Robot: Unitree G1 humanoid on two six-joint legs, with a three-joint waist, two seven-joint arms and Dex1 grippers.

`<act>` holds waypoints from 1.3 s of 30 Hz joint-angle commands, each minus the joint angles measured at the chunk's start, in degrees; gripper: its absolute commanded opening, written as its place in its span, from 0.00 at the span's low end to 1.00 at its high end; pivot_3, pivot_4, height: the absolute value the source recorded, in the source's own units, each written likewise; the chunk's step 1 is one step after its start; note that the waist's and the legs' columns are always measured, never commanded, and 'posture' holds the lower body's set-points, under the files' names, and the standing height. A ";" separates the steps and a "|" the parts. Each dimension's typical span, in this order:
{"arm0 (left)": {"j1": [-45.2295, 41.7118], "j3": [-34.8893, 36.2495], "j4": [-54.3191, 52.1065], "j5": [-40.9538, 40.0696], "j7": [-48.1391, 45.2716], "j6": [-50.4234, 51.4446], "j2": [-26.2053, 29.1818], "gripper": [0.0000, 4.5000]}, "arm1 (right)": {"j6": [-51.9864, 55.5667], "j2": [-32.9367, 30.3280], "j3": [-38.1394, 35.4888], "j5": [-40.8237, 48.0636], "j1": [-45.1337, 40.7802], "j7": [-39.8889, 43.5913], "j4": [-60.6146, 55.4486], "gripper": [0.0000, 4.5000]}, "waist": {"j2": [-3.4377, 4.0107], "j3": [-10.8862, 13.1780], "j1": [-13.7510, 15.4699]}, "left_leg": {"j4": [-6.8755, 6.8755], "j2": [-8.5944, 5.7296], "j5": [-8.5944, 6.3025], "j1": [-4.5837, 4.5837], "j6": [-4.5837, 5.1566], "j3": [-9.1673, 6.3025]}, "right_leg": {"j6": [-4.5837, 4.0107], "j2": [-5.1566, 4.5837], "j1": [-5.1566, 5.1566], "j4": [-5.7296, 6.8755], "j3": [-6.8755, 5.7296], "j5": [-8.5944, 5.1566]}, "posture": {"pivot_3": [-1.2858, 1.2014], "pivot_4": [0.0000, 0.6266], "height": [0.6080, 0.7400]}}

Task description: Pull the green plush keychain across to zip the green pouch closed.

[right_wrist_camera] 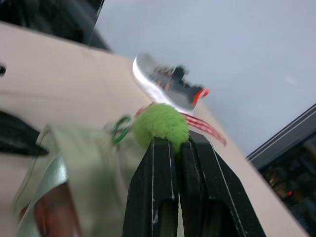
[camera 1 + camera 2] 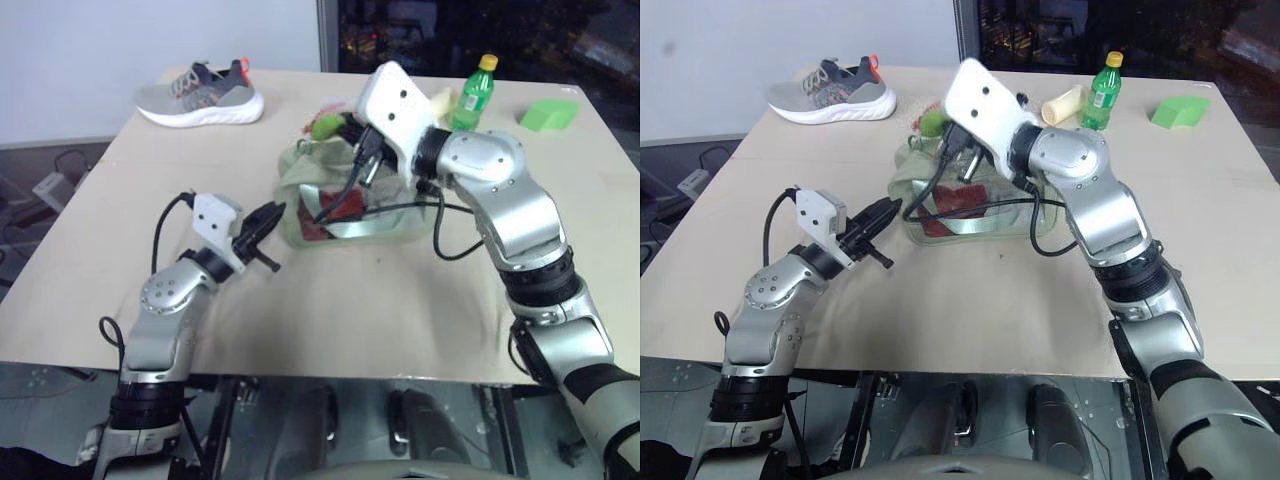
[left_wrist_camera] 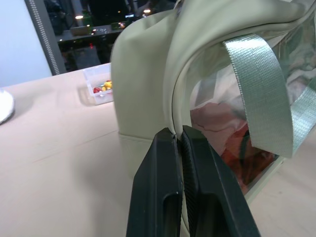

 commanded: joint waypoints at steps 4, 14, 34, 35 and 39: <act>2.10 0.21 2.98 2.69 1.62 1.16 0.61 0.00 | -4.44 -1.08 -5.85 -2.62 -2.72 -7.15 0.43 0.01 | 0.00 0.00 -0.08 | -0.01 0.01 0.00 0.00 0.00 0.00 | 0.00 0.00 -0.01 0.00 0.01 0.00 | 0.52 0.24 1.00; 3.28 1.18 3.30 4.00 3.77 1.54 1.26 0.00 | -11.44 -8.01 -10.67 -6.10 -0.96 -14.64 12.93 0.01 | 0.01 0.00 -0.16 | -0.12 0.01 -0.04 0.08 -0.08 0.13 | -0.06 -0.01 -0.01 0.00 0.13 -0.03 | 0.52 0.24 1.00; 2.64 3.49 1.74 2.68 6.94 3.77 0.42 0.00 | -16.93 -11.71 -3.97 -16.27 25.50 -22.26 29.92 0.01 | -0.03 -0.22 -1.10 | -0.32 0.31 0.01 0.44 0.04 0.79 | -0.20 0.49 -0.04 0.00 0.76 -0.11 | 0.52 0.24 1.00; 2.57 3.49 1.68 2.58 6.83 3.83 0.50 0.00 | -17.68 -11.84 -2.57 -17.29 25.51 -21.82 30.83 0.01 | -0.03 -0.23 -1.18 | -0.32 0.31 0.01 0.45 0.03 0.79 | -0.22 0.51 -0.04 0.01 0.77 -0.12 | 0.52 0.24 1.00; 2.26 3.79 1.25 1.63 6.24 3.98 0.50 0.00 | -21.05 -12.69 1.48 -20.66 25.26 -19.80 32.35 0.01 | -0.14 -0.34 -1.18 | -0.32 0.31 0.01 0.51 0.03 0.78 | -0.22 0.55 0.02 0.01 0.76 -0.13 | 0.52 0.24 1.00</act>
